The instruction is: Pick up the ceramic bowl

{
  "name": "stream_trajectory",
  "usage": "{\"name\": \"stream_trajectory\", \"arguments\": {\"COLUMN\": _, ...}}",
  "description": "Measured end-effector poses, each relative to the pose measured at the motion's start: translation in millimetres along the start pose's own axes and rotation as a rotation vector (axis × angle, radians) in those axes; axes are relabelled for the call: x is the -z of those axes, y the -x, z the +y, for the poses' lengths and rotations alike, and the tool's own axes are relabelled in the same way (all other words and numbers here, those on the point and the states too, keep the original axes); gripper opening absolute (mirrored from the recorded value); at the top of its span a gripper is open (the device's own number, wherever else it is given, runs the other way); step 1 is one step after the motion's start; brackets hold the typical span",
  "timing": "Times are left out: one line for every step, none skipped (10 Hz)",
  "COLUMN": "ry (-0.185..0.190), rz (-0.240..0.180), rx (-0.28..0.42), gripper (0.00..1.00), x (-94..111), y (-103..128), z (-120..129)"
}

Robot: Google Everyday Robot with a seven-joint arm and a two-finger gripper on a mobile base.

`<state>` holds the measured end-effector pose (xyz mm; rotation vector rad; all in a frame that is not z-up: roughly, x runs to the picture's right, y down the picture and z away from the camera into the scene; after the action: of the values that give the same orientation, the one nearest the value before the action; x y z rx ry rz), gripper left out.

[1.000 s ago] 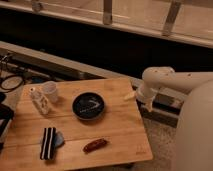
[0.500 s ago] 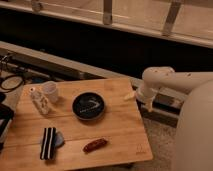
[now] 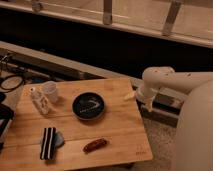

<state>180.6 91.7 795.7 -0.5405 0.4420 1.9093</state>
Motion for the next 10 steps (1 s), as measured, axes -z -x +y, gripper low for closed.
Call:
{"name": "stream_trajectory", "arguments": {"ry": 0.000, "rz": 0.000, "rx": 0.000, "gripper": 0.87, "x": 0, "y": 0, "z": 0}}
{"name": "stream_trajectory", "arguments": {"ry": 0.000, "rz": 0.000, "rx": 0.000, "gripper": 0.87, "x": 0, "y": 0, "z": 0}}
{"name": "stream_trajectory", "arguments": {"ry": 0.000, "rz": 0.000, "rx": 0.000, "gripper": 0.87, "x": 0, "y": 0, "z": 0}}
{"name": "stream_trajectory", "arguments": {"ry": 0.000, "rz": 0.000, "rx": 0.000, "gripper": 0.87, "x": 0, "y": 0, "z": 0}}
{"name": "stream_trajectory", "arguments": {"ry": 0.000, "rz": 0.000, "rx": 0.000, "gripper": 0.87, "x": 0, "y": 0, "z": 0}}
{"name": "stream_trajectory", "arguments": {"ry": 0.000, "rz": 0.000, "rx": 0.000, "gripper": 0.87, "x": 0, "y": 0, "z": 0}}
{"name": "stream_trajectory", "arguments": {"ry": -0.002, "rz": -0.001, "rx": 0.005, "gripper": 0.87, "x": 1, "y": 0, "z": 1}}
{"name": "stream_trajectory", "arguments": {"ry": -0.004, "rz": -0.001, "rx": 0.021, "gripper": 0.87, "x": 2, "y": 0, "z": 8}}
{"name": "stream_trajectory", "arguments": {"ry": -0.006, "rz": 0.000, "rx": 0.045, "gripper": 0.87, "x": 1, "y": 0, "z": 24}}
{"name": "stream_trajectory", "arguments": {"ry": -0.004, "rz": 0.002, "rx": 0.064, "gripper": 0.87, "x": 0, "y": -1, "z": 38}}
